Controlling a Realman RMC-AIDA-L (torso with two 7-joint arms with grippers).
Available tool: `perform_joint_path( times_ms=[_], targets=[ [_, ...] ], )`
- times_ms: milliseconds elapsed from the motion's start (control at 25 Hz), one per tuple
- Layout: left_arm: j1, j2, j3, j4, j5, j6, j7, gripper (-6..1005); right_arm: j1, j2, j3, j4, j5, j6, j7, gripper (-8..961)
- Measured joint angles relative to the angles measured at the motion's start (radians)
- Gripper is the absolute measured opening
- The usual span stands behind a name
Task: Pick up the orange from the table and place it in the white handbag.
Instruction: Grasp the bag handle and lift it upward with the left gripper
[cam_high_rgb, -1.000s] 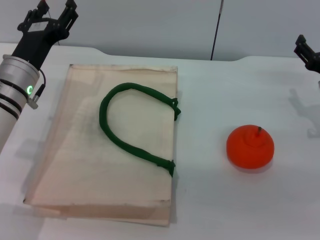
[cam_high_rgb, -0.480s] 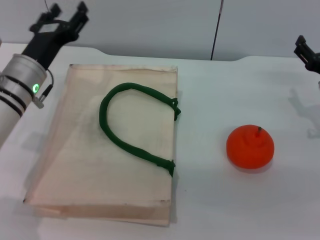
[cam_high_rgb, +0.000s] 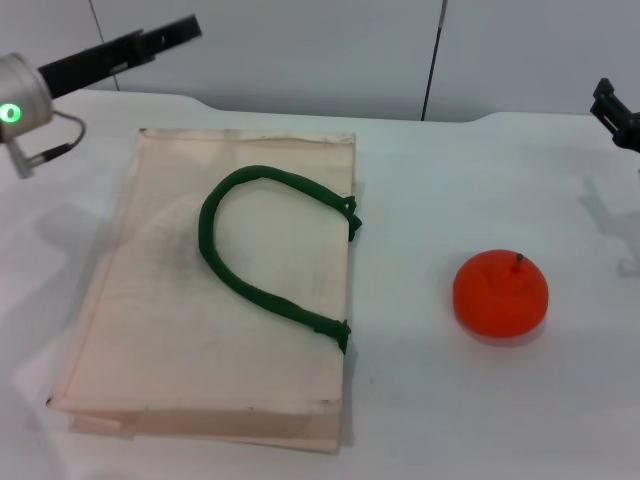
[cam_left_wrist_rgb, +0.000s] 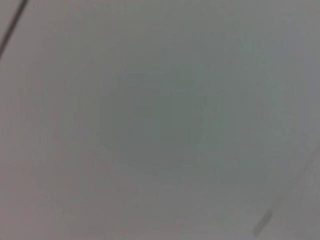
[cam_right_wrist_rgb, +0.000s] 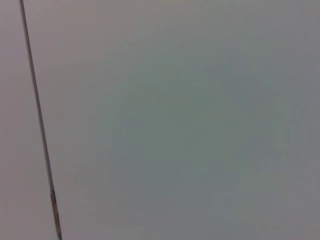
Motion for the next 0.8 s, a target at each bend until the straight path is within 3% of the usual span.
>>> perform_joint_path(
  times_ms=[160,320,480,800],
  targets=[
    [-0.044,0.040,0.000,-0.117,0.265,0.140,-0.226,765,-0.001,0.000,0.000,-0.003,0.000,0.000,0.006,888],
    [-0.074,0.060,0.000,-0.144,0.411,0.233,-0.284,764,-0.001,-0.001,0.000,-0.005,0.000,-0.004,0.007,889],
    [-0.104,0.058,0.000,-0.136,0.532,0.213,-0.289,764,0.002,-0.001,0.000,-0.003,0.000,-0.005,0.007,889],
    [-0.139,0.016,0.000,-0.103,0.623,0.060,-0.292,765,0.006,-0.001,0.000,-0.001,0.000,-0.005,0.008,889]
  ],
)
